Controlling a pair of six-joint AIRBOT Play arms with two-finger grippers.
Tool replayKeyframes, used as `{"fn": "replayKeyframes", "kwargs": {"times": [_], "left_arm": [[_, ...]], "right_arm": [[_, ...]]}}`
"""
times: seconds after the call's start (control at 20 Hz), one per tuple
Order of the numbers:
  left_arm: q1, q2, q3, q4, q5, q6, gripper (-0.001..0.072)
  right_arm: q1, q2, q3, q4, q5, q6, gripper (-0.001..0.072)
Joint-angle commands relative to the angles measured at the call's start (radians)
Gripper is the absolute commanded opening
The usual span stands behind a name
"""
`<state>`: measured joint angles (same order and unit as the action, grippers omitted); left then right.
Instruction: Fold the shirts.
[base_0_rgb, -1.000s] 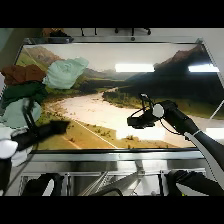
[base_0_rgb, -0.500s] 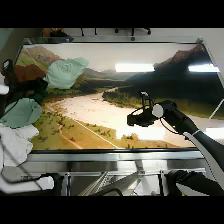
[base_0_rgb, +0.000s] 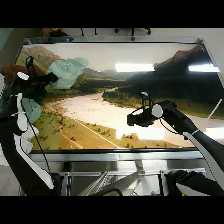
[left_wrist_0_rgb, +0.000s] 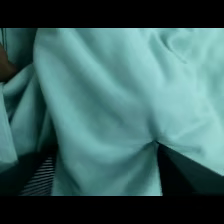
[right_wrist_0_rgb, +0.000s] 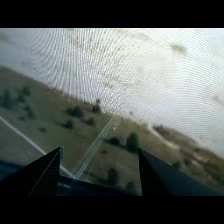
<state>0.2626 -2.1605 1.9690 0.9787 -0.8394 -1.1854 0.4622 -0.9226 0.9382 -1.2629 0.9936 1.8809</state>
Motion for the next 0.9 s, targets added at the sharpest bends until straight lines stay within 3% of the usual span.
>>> {"fn": "replayKeyframes", "kwargs": {"times": [0.0,0.1,0.2,0.3,0.35,0.55,0.6,0.7,0.85], "left_arm": [[-0.003,-0.054,0.055,0.020,-0.050,-0.027,0.0010],[-0.003,-0.025,0.055,-0.034,-0.094,-0.040,0.0011],[-0.005,0.042,0.057,-0.215,-0.135,-0.022,0.0010],[-0.020,0.146,0.057,-0.450,-0.201,0.076,0.0010],[-0.038,0.211,0.057,-0.515,-0.262,0.094,0.0009],[-0.192,0.402,0.051,-0.526,-0.595,0.040,0.0010],[-0.244,0.439,0.020,-0.526,-0.626,0.031,0.0010],[-0.354,0.516,-0.090,-0.515,-0.589,0.028,0.0010],[-0.515,0.587,-0.266,-0.385,-0.502,-0.003,0.0011]], "right_arm": [[0.000,0.000,0.000,0.000,0.001,0.000,0.0521],[0.000,0.000,0.000,0.003,0.001,0.000,0.0520],[-0.001,0.008,0.004,0.003,0.000,0.001,0.0500],[-0.017,0.031,0.017,0.000,-0.003,0.000,0.0269],[-0.039,0.048,0.025,0.000,-0.002,0.001,0.0258],[-0.200,0.147,0.028,0.000,0.003,-0.022,0.0247],[-0.239,0.170,0.028,0.000,0.003,-0.046,0.0247],[-0.314,0.209,0.028,0.000,0.011,-0.082,0.0248],[-0.400,0.242,0.028,0.000,0.071,-0.132,0.0252]]}}
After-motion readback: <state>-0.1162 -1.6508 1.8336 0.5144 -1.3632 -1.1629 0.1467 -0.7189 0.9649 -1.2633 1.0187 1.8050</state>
